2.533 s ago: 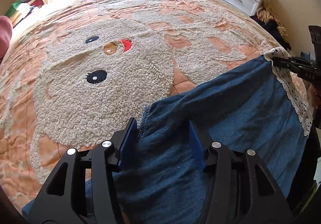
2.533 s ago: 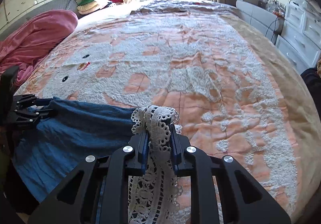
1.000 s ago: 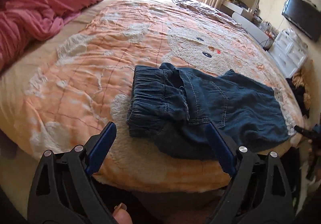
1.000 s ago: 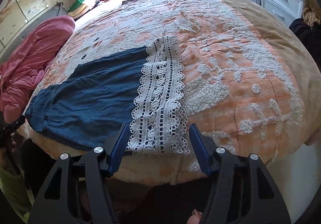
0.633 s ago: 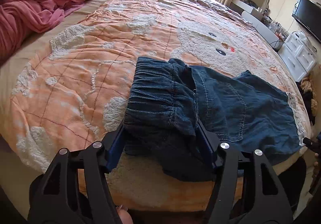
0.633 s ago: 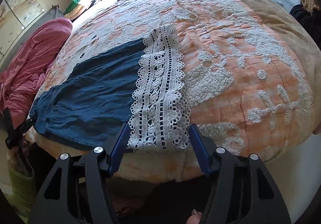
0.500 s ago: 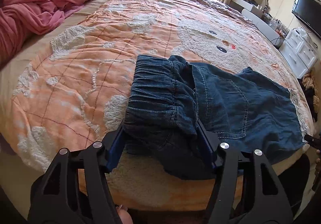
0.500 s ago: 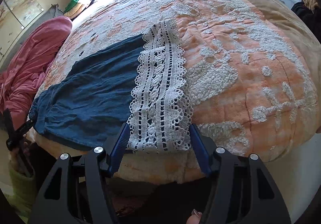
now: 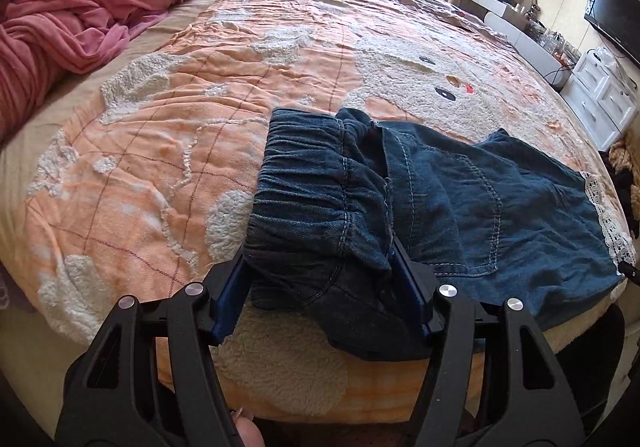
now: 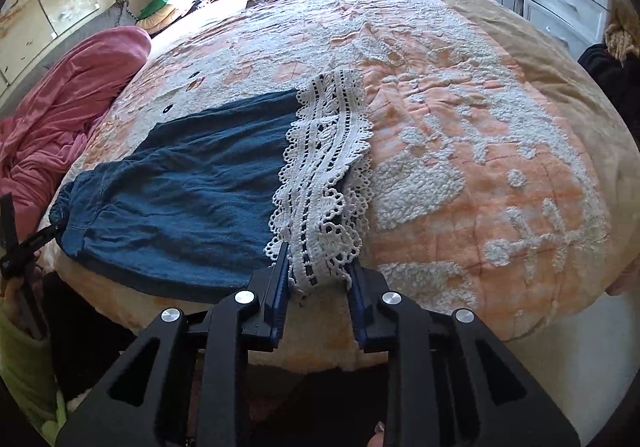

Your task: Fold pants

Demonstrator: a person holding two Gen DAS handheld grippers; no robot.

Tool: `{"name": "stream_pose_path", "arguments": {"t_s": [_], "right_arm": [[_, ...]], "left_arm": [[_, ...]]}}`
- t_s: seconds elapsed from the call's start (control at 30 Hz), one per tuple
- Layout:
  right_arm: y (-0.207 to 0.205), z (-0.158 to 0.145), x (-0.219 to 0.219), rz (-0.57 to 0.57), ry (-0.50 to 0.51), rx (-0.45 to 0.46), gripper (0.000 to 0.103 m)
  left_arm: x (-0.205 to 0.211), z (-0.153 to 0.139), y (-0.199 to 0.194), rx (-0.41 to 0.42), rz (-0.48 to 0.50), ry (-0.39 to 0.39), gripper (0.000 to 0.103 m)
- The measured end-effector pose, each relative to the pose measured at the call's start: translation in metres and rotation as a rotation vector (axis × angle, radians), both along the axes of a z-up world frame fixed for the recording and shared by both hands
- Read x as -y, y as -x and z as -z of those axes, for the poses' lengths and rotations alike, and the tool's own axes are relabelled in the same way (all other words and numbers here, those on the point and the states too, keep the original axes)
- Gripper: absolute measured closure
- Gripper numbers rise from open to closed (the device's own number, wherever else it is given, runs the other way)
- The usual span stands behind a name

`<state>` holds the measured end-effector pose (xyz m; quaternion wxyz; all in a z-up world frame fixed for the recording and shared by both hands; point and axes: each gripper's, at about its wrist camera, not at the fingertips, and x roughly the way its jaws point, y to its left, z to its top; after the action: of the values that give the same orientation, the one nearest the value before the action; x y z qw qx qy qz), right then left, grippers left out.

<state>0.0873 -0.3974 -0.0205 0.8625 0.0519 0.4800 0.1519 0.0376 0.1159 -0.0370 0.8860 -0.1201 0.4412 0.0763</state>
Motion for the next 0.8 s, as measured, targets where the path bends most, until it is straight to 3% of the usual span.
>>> {"name": "stream_pose_path", "arguments": {"t_s": [0.17,0.3,0.5,0.8], "right_arm": [[-0.005,0.023,0.009,0.026,0.02,-0.056,0.081],[-0.005,0.023,0.006,0.027,0.036,-0.046,0.08],[-0.002,0.019,0.012,0.046,-0.008,-0.058,0.071],[0.009,0.003,0.024,0.083,-0.059,-0.02,0.054]], "left_arm": [[-0.001,0.004,-0.002,-0.005,-0.002,-0.001,0.046],[-0.004,0.007,-0.003,-0.009,-0.007,0.015,0.044],[-0.005,-0.001,0.005,0.012,-0.012,0.026,0.045],[0.003,-0.042,0.027,0.095,-0.002,-0.056,0.043]]}}
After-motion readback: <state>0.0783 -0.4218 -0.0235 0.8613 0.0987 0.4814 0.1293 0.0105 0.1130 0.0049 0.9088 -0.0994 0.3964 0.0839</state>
